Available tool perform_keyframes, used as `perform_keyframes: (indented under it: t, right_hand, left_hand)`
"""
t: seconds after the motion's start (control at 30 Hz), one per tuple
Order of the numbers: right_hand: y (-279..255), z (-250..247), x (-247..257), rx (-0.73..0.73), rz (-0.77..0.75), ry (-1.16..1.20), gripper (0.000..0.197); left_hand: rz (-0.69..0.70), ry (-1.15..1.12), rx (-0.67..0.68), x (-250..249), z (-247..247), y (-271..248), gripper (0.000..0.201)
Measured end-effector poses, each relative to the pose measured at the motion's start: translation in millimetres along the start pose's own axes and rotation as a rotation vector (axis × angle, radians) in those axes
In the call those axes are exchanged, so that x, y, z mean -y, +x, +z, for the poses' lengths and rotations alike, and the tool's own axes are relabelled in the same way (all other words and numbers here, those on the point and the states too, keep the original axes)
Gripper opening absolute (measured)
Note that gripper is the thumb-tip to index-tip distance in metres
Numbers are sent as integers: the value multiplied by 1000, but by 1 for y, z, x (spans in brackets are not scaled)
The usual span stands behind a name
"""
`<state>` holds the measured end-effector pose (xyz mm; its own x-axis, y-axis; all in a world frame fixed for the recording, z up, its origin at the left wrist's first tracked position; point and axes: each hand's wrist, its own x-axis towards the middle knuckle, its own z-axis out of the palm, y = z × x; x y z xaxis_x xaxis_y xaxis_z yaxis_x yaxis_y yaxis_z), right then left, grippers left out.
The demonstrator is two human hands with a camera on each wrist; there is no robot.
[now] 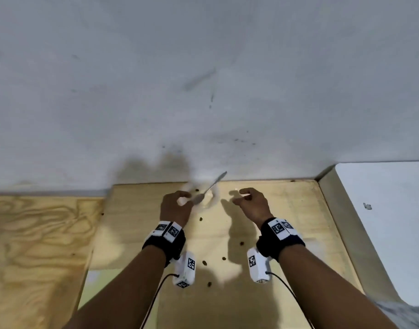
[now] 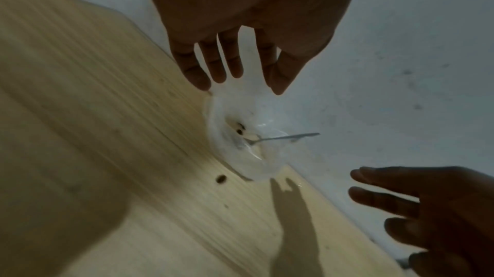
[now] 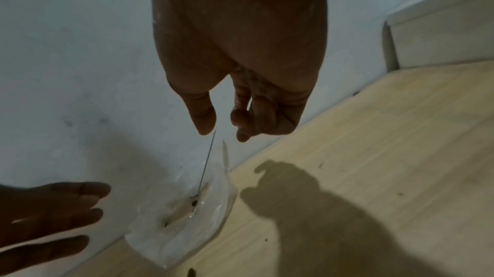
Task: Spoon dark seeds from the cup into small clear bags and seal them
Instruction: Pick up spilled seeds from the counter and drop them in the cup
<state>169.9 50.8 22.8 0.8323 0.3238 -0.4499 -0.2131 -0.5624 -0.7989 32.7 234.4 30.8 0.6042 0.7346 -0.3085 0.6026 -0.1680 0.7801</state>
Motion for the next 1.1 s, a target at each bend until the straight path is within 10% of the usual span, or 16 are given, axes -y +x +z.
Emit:
perform_keyframes:
  t: [0.53,0.73,1.1]
  right_hand:
    - [85,87,7,-146,93,106,18]
    - [67,56,8,-257,53,267,24]
    - [46,-43,-58,-565,360,650,14]
  left_hand:
    - [305,485,538,32,16,113,31]
    - [315,469,455,34,27,116,52]
    - [66,247,169,51,6,97,32]
